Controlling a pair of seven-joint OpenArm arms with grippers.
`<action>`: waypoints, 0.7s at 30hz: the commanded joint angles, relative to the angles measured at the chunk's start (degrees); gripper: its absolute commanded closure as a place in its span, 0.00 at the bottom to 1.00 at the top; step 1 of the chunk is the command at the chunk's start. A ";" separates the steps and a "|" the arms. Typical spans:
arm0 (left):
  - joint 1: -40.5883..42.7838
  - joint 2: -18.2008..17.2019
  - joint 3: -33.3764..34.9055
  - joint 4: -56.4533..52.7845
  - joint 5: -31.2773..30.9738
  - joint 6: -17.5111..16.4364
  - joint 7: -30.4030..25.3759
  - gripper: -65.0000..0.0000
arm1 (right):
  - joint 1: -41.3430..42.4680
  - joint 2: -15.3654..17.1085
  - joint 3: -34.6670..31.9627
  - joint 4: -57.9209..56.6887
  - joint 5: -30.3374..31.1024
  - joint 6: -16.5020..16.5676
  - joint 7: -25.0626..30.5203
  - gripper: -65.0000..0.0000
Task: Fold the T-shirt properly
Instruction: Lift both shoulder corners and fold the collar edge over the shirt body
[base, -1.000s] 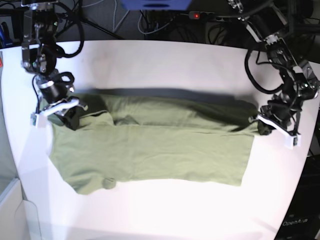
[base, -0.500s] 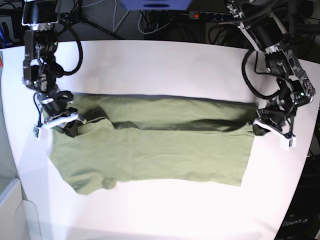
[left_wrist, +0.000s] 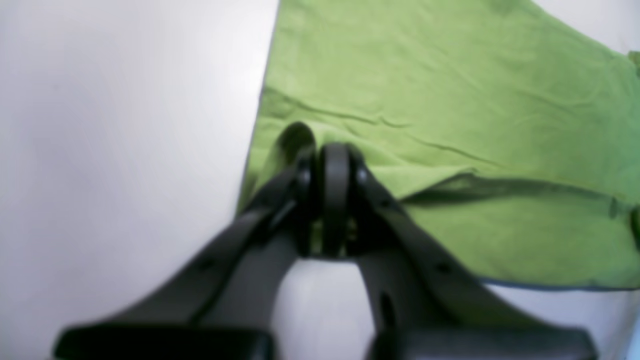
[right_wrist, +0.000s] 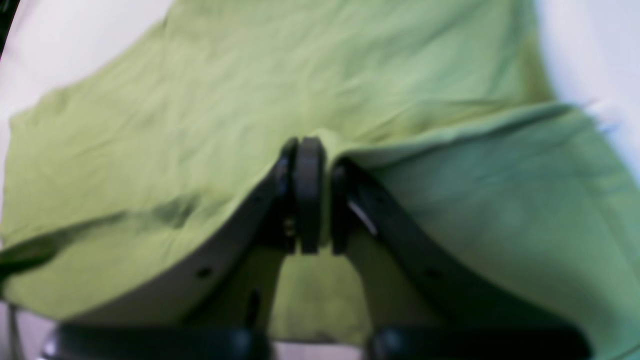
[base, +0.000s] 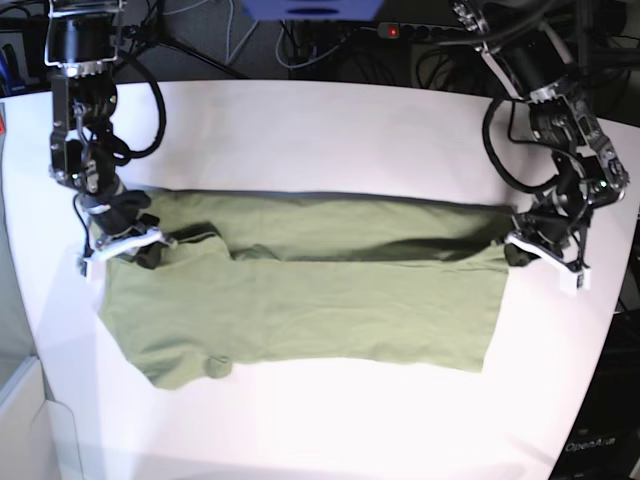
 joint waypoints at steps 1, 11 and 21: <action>-1.01 -0.70 -0.04 0.80 -0.82 -0.27 -1.01 0.96 | 1.11 0.96 0.04 1.03 0.44 0.70 1.44 0.85; -0.92 -0.79 -3.29 0.80 -0.82 -0.35 -1.01 0.96 | 2.69 2.89 -6.91 0.94 0.44 0.70 1.52 0.61; -1.01 -1.75 -3.29 0.97 -1.26 -0.88 -1.10 0.94 | 0.41 5.18 -6.55 1.20 0.44 4.13 1.52 0.62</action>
